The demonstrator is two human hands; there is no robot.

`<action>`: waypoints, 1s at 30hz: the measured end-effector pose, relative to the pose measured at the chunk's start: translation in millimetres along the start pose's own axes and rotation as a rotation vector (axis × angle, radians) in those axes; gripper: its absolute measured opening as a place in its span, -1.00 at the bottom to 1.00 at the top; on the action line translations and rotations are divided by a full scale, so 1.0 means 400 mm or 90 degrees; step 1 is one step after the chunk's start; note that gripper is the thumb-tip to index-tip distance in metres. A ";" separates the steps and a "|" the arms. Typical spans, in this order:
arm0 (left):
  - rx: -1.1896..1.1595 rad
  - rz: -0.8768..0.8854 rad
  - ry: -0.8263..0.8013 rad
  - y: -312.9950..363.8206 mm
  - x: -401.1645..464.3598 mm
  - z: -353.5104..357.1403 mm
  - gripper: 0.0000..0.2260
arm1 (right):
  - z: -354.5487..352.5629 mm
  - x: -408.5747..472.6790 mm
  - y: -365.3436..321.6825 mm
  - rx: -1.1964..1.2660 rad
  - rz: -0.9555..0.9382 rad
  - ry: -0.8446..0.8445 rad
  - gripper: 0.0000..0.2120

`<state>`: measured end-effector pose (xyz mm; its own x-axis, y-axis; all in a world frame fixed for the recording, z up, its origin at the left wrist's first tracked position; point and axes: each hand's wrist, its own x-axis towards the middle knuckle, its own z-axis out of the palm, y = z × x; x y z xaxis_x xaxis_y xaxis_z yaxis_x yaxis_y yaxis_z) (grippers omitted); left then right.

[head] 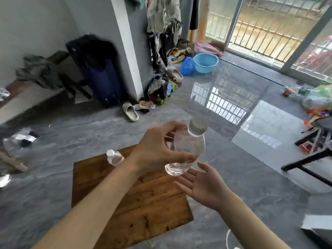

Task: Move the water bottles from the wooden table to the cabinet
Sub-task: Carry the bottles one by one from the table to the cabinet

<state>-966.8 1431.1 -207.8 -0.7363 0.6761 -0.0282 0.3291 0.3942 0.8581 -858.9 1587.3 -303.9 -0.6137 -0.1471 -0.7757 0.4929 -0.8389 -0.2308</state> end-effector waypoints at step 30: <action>-0.031 0.470 -0.383 0.805 -0.023 0.121 -0.59 | -0.030 -0.839 0.126 0.303 -0.432 0.048 -0.47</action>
<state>-825.4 1581.8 43.8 0.0799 0.9562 0.2818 0.5536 -0.2776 0.7852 -620.9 1600.7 -62.3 -0.6325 0.4921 -0.5981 -0.2934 -0.8669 -0.4030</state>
